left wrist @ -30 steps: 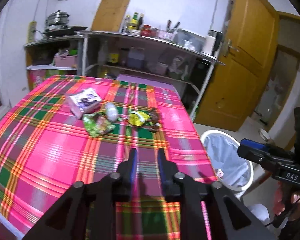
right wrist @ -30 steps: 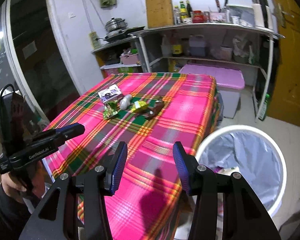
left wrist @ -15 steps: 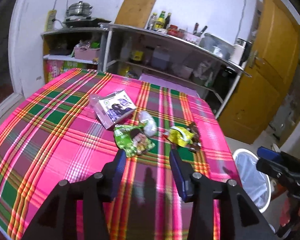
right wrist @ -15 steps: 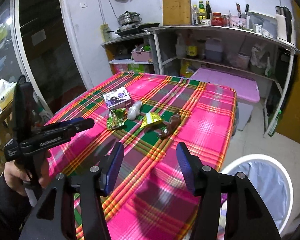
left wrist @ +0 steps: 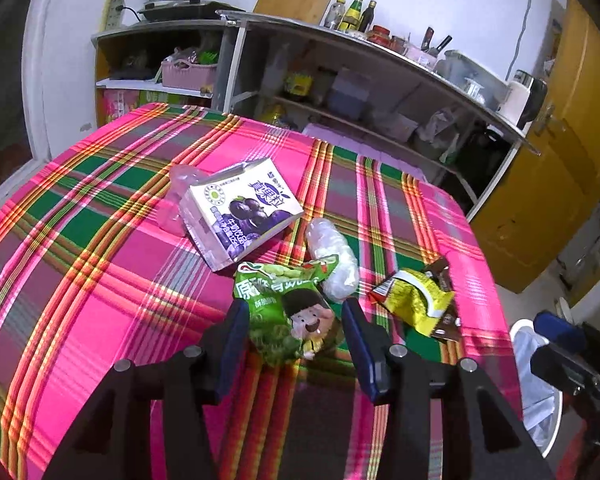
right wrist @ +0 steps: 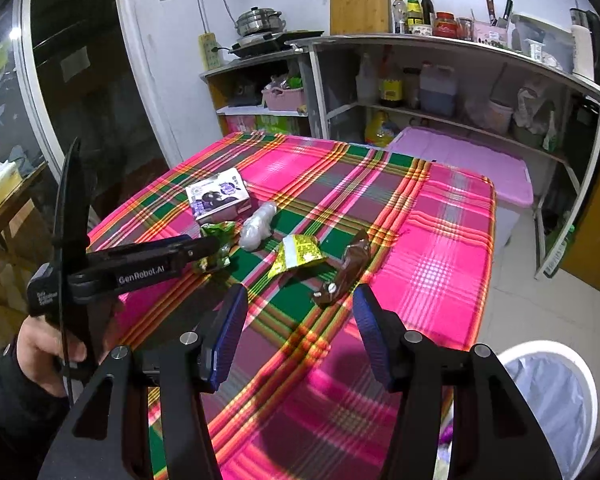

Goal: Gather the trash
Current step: 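Grasp the green snack bag with left gripper while right gripper grasps yellow wrapper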

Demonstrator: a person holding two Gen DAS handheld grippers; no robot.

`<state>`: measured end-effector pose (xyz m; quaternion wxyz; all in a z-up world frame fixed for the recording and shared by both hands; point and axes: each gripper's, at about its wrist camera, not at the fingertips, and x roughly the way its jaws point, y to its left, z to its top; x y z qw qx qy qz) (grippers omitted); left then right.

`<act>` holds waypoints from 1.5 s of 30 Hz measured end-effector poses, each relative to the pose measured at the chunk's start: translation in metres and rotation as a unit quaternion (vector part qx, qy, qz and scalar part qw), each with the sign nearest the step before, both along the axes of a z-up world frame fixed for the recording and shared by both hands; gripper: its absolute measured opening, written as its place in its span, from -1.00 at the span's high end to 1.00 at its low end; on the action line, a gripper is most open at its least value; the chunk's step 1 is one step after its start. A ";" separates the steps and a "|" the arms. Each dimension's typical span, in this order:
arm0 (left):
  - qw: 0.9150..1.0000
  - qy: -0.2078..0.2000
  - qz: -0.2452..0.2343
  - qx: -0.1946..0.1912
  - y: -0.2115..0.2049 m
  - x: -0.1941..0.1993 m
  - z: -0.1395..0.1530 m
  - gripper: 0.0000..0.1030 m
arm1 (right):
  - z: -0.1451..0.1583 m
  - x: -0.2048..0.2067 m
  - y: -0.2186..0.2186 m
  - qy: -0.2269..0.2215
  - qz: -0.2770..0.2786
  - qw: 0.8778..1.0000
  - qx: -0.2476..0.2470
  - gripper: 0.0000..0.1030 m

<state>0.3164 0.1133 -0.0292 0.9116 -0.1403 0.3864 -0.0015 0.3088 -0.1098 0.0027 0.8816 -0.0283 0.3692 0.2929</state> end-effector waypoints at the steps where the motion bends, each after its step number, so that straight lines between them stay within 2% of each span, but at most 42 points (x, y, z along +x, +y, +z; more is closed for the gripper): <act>1: 1.000 -0.001 -0.001 0.001 0.000 0.000 -0.001 0.13 | -0.002 0.004 0.003 0.001 0.002 1.000 -0.002 -0.08; 3: 1.000 -0.001 -0.007 0.000 -0.002 0.001 -0.003 0.57 | -0.004 0.010 0.008 0.002 0.005 1.000 -0.006 -0.08; 9: 1.000 -0.016 -0.016 -0.001 0.000 -0.008 -0.001 0.82 | -0.014 0.032 0.026 0.005 0.018 1.000 -0.020 -0.08; 23: 0.999 -0.032 -0.031 -0.030 0.015 -0.040 0.003 0.88 | -0.045 0.073 0.065 0.031 0.034 0.997 -0.063 -0.08; 28: 0.998 -0.033 -0.032 -0.032 0.016 -0.042 0.002 0.88 | -0.053 0.074 0.065 0.049 0.030 0.997 -0.060 0.18; 35: 0.998 -0.038 -0.037 -0.026 0.010 -0.050 0.006 0.88 | -0.042 0.057 0.052 0.042 0.022 0.998 -0.044 0.21; 45: 0.996 -0.057 -0.068 -0.010 -0.023 -0.081 0.028 0.88 | -0.010 -0.003 0.002 0.016 -0.012 1.000 -0.002 0.21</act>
